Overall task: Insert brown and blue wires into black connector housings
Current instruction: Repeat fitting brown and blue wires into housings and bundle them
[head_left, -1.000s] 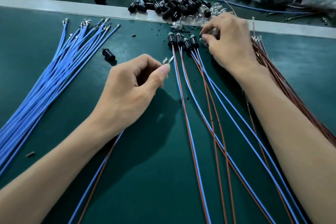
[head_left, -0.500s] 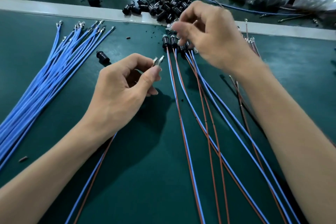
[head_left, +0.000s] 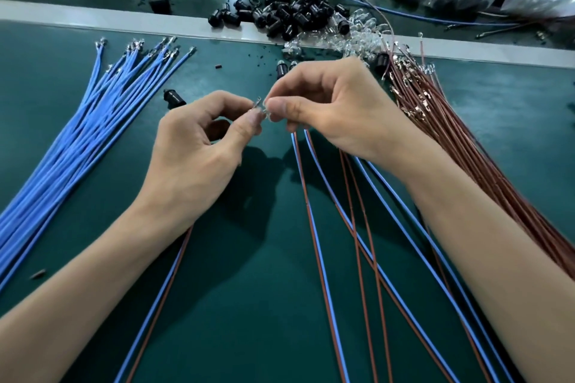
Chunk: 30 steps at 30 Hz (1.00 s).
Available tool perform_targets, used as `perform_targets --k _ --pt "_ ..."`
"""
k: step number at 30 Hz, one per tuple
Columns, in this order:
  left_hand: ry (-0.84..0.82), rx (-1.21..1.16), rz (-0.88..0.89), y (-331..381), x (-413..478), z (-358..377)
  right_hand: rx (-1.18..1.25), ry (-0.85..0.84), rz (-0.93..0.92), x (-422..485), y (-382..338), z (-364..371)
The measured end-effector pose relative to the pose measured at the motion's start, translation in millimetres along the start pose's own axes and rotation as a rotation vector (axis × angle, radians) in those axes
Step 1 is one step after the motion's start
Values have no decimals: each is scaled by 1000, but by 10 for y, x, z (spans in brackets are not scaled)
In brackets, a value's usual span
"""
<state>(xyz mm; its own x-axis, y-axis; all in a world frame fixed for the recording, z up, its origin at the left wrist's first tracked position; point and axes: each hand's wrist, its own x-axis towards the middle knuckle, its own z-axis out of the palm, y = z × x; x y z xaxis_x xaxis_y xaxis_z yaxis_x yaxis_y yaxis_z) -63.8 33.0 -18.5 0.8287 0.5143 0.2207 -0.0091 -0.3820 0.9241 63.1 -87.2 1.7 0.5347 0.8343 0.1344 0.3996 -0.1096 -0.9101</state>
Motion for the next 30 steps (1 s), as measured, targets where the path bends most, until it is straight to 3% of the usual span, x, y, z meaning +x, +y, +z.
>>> perform_targets --k 13,19,26,30 --pt "-4 33 -11 -67 4 -4 60 -14 5 -3 32 -27" --pt "6 19 -19 -54 8 4 244 123 -25 19 80 -46" --pt "-8 32 -4 -26 -4 1 207 16 -41 0 72 -19" --pt "-13 23 0 -15 -4 5 182 50 -87 -3 52 24"
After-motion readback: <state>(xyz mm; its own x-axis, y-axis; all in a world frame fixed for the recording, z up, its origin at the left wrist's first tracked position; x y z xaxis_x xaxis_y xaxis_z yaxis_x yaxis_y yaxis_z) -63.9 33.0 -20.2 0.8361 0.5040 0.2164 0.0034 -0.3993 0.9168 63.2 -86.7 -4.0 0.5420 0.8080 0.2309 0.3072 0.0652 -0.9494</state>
